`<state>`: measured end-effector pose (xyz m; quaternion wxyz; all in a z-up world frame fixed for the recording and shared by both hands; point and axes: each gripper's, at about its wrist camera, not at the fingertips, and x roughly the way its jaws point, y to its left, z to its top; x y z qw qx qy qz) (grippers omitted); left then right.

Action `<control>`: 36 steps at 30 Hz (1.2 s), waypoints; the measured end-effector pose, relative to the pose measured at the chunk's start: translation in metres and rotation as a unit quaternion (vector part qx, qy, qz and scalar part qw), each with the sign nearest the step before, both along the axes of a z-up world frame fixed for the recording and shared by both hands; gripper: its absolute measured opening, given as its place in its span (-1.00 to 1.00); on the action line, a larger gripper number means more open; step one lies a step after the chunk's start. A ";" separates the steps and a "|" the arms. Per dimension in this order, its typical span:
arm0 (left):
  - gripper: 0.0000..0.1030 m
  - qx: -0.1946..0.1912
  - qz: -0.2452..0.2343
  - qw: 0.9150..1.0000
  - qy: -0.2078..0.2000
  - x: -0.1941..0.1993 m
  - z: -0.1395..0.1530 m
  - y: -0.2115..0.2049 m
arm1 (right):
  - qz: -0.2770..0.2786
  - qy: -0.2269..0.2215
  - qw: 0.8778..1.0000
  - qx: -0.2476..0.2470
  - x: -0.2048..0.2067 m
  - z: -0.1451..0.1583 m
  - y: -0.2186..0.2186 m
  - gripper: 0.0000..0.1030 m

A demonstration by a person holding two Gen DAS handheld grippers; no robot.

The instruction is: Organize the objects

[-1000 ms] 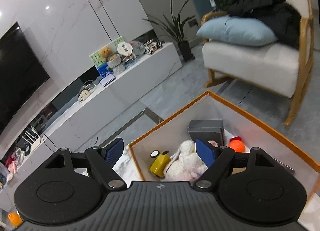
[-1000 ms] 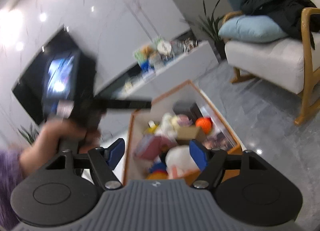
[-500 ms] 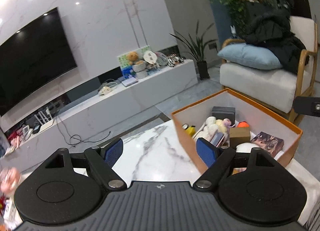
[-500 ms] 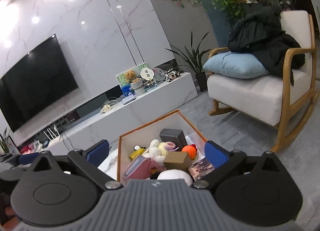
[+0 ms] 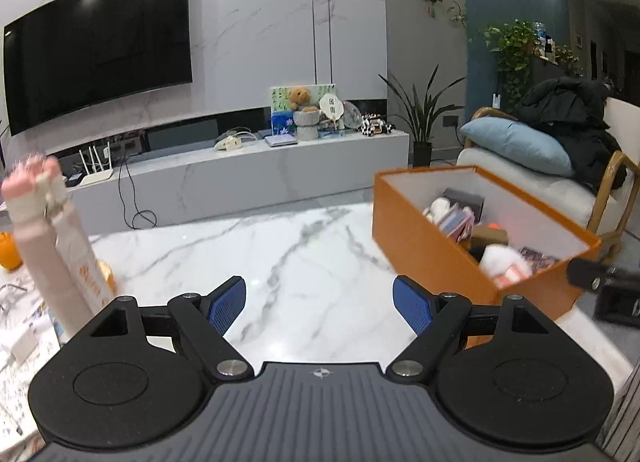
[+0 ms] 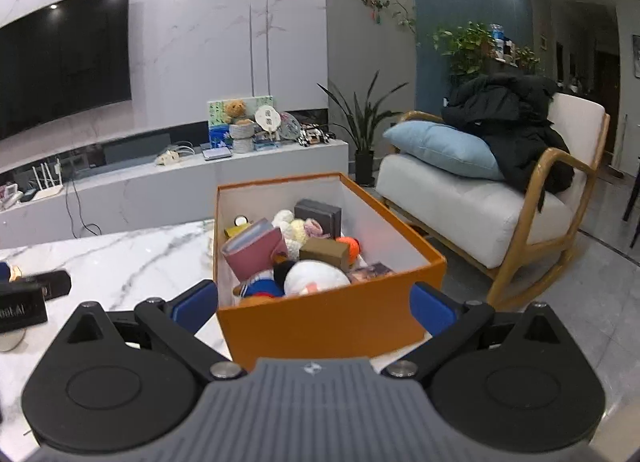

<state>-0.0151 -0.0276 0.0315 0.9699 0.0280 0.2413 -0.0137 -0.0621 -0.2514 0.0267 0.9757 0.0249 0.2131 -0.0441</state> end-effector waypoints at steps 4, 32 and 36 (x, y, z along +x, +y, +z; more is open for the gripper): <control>0.85 -0.042 -0.029 0.999 -0.001 -0.010 -0.011 0.015 | 0.004 0.017 1.000 0.005 -0.004 -0.012 0.007 0.98; 0.85 -0.026 -0.019 0.999 -0.015 -0.019 -0.014 0.014 | 0.068 0.001 0.997 -0.044 -0.013 -0.017 0.046 0.98; 0.85 -0.031 -0.022 0.999 -0.009 -0.019 -0.014 0.014 | 0.066 0.003 0.997 -0.037 -0.011 -0.017 0.043 0.98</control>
